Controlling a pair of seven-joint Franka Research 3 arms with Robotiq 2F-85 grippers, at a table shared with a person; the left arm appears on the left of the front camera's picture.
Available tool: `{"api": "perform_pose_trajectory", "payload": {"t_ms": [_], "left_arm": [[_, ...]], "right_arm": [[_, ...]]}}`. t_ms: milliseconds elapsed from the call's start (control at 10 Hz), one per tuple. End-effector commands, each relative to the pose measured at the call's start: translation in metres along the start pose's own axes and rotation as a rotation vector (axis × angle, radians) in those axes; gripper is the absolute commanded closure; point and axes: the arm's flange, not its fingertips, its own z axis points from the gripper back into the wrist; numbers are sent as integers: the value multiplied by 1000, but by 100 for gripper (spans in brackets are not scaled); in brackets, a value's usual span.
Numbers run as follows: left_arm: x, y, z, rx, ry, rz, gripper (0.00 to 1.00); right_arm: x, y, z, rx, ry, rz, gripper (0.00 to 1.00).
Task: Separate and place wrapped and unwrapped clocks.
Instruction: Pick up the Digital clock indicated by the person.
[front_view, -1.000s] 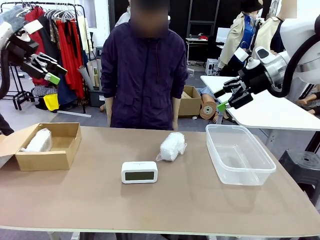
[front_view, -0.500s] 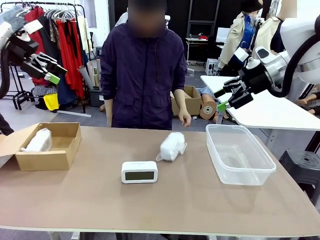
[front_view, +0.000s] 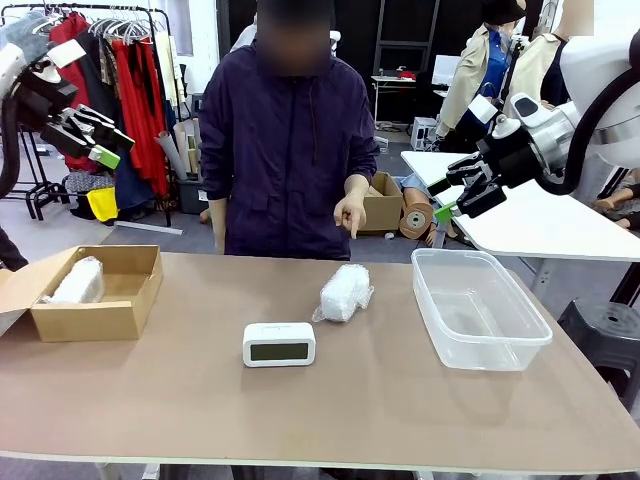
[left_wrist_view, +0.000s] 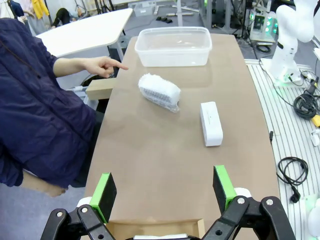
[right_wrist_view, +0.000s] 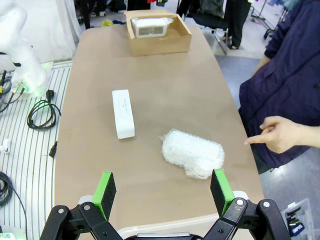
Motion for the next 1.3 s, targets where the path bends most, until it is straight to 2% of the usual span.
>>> {"api": "perform_pose_trajectory", "payload": {"t_ms": [0, 1200], "left_arm": [[1, -3, 1, -3, 4, -15, 0], [1, -3, 1, -3, 4, -15, 0]], "right_arm": [[2, 0, 1, 0, -10, 4, 0], [0, 0, 0, 0, 0, 0, 0]]}}
